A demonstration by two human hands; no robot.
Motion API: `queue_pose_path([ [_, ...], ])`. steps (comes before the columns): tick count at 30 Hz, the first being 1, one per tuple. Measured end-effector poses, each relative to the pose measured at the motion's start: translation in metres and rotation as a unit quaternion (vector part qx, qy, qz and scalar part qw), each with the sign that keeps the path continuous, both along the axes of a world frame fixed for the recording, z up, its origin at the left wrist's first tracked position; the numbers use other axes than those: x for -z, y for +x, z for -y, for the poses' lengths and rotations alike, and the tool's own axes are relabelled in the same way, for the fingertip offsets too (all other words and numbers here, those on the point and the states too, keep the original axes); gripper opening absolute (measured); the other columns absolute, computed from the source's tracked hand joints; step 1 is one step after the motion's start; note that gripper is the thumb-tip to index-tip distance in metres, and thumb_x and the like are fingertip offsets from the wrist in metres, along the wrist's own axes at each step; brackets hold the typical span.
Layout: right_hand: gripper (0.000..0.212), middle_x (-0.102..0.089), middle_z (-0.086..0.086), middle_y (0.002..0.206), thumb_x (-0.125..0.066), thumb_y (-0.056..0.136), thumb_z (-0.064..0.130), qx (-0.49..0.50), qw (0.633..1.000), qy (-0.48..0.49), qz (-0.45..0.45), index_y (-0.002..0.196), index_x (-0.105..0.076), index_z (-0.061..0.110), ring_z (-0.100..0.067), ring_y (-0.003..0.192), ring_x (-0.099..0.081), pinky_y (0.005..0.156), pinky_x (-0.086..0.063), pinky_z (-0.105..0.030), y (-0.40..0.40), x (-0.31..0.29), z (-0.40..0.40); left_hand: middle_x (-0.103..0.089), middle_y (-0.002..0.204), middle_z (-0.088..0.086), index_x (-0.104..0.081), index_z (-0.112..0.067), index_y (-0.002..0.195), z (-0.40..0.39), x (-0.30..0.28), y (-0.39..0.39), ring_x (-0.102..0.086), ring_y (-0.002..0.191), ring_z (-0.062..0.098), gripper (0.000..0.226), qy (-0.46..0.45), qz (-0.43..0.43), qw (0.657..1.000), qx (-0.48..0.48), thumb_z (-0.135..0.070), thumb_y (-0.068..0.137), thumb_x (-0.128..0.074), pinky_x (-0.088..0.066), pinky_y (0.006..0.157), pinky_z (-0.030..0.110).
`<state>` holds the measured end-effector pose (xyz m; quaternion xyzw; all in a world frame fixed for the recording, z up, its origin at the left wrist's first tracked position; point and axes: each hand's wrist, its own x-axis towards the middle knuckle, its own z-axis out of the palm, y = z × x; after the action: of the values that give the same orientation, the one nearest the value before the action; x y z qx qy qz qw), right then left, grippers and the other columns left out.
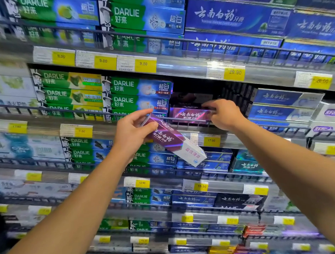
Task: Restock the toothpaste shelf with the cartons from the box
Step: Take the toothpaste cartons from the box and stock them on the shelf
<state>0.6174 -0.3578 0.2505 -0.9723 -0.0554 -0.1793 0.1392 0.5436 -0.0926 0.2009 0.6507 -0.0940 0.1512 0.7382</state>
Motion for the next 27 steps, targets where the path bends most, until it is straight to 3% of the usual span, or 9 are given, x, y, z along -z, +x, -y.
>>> queue_pose_path([
  [4, 0.04, -0.067, 0.002, 0.119, -0.063, 0.084, 0.015, -0.013, 0.999, 0.041, -0.03, 0.118, -0.064, 0.037, -0.026, 0.113, -0.058, 0.1, -0.045, -0.045, 0.007, 0.0, -0.001, -0.069, 0.103, -0.004, -0.065, -0.019, 0.116, 0.004, 0.0, -0.002, -0.071, 0.083, 0.009, 0.042, -0.009, -0.007, 1.0, 0.0, 0.003, 0.081, -0.069, -0.059, 0.063, 0.03],
  [8, 0.036, -0.067, -0.001, 0.113, -0.065, 0.082, 0.006, -0.033, 0.994, 0.093, -0.043, 0.11, -0.069, 0.028, -0.016, 0.098, -0.058, 0.082, -0.043, -0.021, 0.01, -0.008, -0.002, -0.068, 0.104, -0.007, -0.065, -0.019, 0.116, 0.005, 0.002, -0.004, -0.07, 0.083, 0.004, 0.042, -0.004, -0.015, 1.0, -0.002, 0.002, 0.081, -0.069, -0.056, 0.06, 0.024],
  [16, 0.044, -0.068, 0.0, 0.113, -0.056, 0.081, -0.004, -0.068, 0.992, 0.106, -0.031, 0.103, -0.072, 0.031, -0.015, 0.092, -0.061, 0.068, -0.043, -0.016, 0.005, -0.003, -0.01, -0.067, 0.11, 0.002, -0.066, -0.022, 0.112, 0.011, 0.008, -0.006, -0.07, 0.091, 0.015, 0.037, -0.012, -0.035, 0.999, -0.005, -0.001, 0.081, -0.07, -0.058, 0.062, 0.028],
  [20, 0.034, -0.066, 0.004, 0.117, -0.057, 0.084, 0.009, -0.07, 0.99, 0.124, 0.024, 0.108, -0.071, 0.029, -0.014, 0.107, -0.06, 0.086, -0.043, -0.019, -0.01, 0.0, -0.013, -0.068, 0.11, 0.003, -0.066, -0.022, 0.112, 0.014, 0.01, -0.008, -0.07, 0.093, 0.017, 0.037, -0.015, -0.035, 0.999, -0.009, -0.002, 0.081, -0.07, -0.059, 0.064, 0.03],
  [23, 0.025, -0.067, 0.007, 0.109, -0.06, 0.084, 0.02, -0.116, 0.974, 0.158, 0.115, 0.105, -0.072, 0.025, -0.006, 0.099, -0.06, 0.088, -0.042, -0.015, -0.042, 0.006, -0.02, -0.067, 0.112, 0.003, -0.067, -0.025, 0.109, 0.019, 0.012, -0.008, -0.067, 0.101, 0.021, 0.035, -0.035, -0.032, 0.999, -0.014, -0.004, 0.081, -0.071, -0.059, 0.074, 0.036],
  [25, 0.023, -0.066, 0.008, 0.107, -0.064, 0.084, 0.025, -0.177, 0.972, 0.13, 0.087, 0.106, -0.071, 0.025, -0.005, 0.094, -0.059, 0.085, -0.044, -0.015, -0.062, 0.014, -0.024, -0.066, 0.116, 0.003, -0.068, -0.028, 0.107, 0.026, 0.012, -0.008, -0.064, 0.108, 0.021, 0.035, -0.051, -0.027, 0.998, -0.019, -0.005, 0.081, -0.072, -0.057, 0.083, 0.042],
  [27, 0.032, -0.065, 0.007, 0.112, -0.066, 0.085, 0.031, -0.215, 0.973, 0.069, 0.042, 0.116, -0.067, 0.025, -0.009, 0.098, -0.059, 0.087, -0.046, -0.024, -0.073, 0.02, -0.024, -0.064, 0.12, 0.007, -0.066, -0.024, 0.11, 0.036, 0.008, -0.01, -0.064, 0.108, 0.021, 0.036, -0.094, -0.031, 0.995, -0.009, -0.002, 0.083, -0.069, -0.059, 0.075, 0.036],
])
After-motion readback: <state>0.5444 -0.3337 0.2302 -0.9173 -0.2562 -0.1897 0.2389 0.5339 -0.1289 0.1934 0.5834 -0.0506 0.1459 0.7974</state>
